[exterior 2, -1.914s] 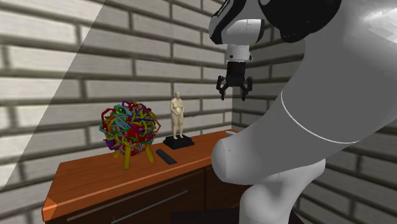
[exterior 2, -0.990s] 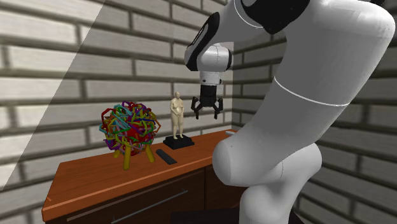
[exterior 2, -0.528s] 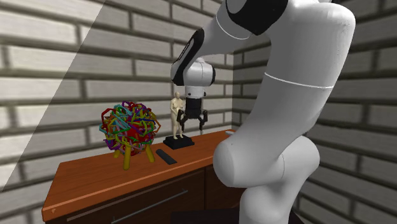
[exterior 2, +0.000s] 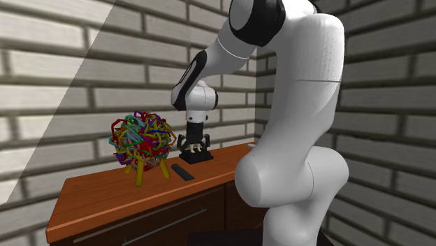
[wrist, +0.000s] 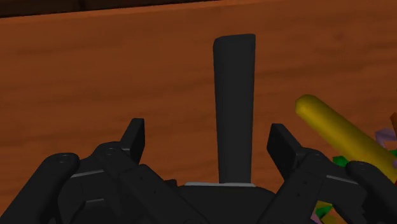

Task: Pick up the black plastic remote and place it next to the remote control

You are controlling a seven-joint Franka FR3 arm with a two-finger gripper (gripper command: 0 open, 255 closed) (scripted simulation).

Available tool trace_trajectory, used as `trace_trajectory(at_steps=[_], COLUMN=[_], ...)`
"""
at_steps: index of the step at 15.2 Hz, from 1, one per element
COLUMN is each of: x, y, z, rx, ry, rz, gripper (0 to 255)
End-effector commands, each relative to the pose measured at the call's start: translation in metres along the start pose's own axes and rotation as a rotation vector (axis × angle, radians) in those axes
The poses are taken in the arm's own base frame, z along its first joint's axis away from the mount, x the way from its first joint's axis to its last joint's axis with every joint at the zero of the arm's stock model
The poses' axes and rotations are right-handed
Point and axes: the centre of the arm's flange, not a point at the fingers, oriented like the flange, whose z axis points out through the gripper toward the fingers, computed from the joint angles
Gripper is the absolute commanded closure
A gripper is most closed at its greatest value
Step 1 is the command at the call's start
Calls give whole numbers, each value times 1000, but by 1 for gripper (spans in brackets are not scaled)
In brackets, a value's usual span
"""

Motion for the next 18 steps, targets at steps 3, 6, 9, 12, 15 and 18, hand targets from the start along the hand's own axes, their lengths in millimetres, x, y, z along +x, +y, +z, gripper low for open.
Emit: trace_trajectory(at_steps=[3, 6, 9, 12, 15, 18], x=[19, 20, 20, 20, 20, 20], y=[-33, -35, -36, -36, -36, -36], z=[35, 48, 63, 77, 77, 77], rx=[12, 13, 13, 13, 13, 13], ry=[-24, -25, -25, -25, -25, -25], rz=[-59, -62, -62, -62, -62, -62], gripper=[0, 0, 0, 0, 0, 0])
